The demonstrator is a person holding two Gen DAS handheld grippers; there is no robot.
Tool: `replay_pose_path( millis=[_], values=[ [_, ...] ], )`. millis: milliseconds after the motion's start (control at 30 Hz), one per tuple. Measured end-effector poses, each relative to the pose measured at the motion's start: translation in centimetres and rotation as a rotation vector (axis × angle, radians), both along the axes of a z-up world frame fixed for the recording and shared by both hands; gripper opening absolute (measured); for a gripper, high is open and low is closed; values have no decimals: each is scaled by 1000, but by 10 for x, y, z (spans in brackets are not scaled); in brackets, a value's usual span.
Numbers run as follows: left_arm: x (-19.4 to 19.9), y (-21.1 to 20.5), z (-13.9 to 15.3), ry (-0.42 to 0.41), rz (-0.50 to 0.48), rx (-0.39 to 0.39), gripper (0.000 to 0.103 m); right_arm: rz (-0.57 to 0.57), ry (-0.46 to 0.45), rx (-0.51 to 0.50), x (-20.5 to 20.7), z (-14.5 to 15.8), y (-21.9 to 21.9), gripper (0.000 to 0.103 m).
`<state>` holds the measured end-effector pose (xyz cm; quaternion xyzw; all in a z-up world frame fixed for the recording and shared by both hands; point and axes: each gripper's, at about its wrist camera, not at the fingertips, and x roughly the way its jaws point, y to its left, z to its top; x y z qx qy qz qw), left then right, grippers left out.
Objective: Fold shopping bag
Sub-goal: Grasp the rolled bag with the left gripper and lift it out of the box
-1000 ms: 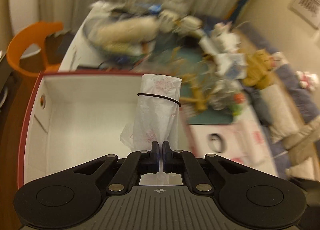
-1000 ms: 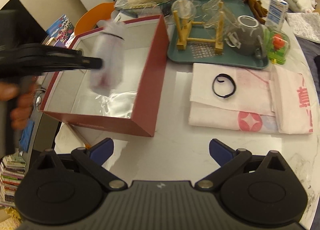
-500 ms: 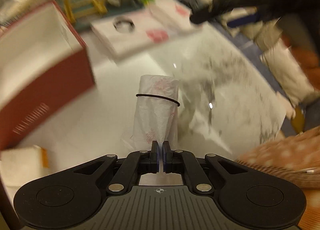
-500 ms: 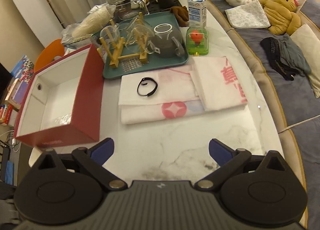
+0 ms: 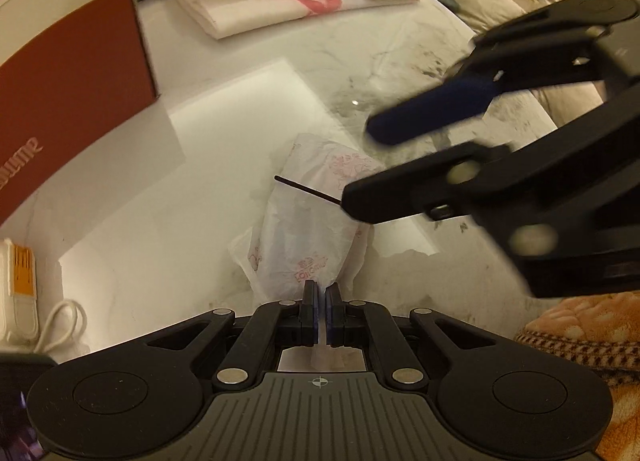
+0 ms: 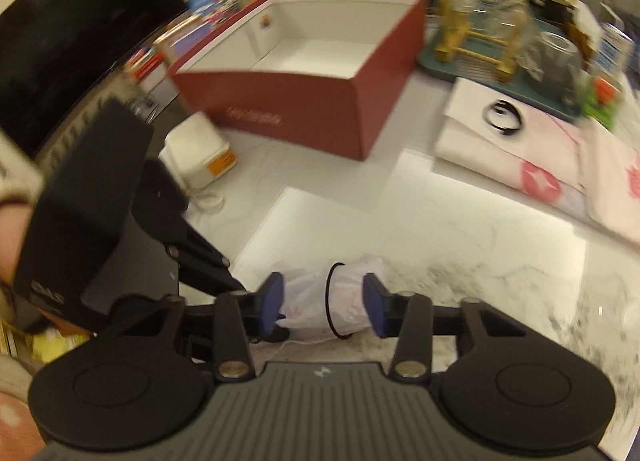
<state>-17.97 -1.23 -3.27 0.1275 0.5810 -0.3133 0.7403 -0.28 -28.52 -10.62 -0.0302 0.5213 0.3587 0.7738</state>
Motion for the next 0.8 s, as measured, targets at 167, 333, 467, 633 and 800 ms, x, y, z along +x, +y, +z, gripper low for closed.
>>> replay_pose_path(
  millis=[167, 333, 467, 633, 800],
  values=[
    [-7, -5, 1, -4, 77, 18, 3, 90, 25, -34, 3, -27, 12, 20],
    [-4, 3, 4, 14, 135, -11, 3, 134, 10, -110, 1, -39, 23, 11],
    [-1, 6, 6, 22, 140, -20, 3, 92, -76, -187, 5, -33, 22, 1],
    [1, 8, 9, 25, 124, -39, 3, -34, -75, -243, 27, -39, -8, 1],
    [-2, 9, 7, 30, 127, -47, 3, -189, -141, -299, 55, -42, -41, 1]
  ],
)
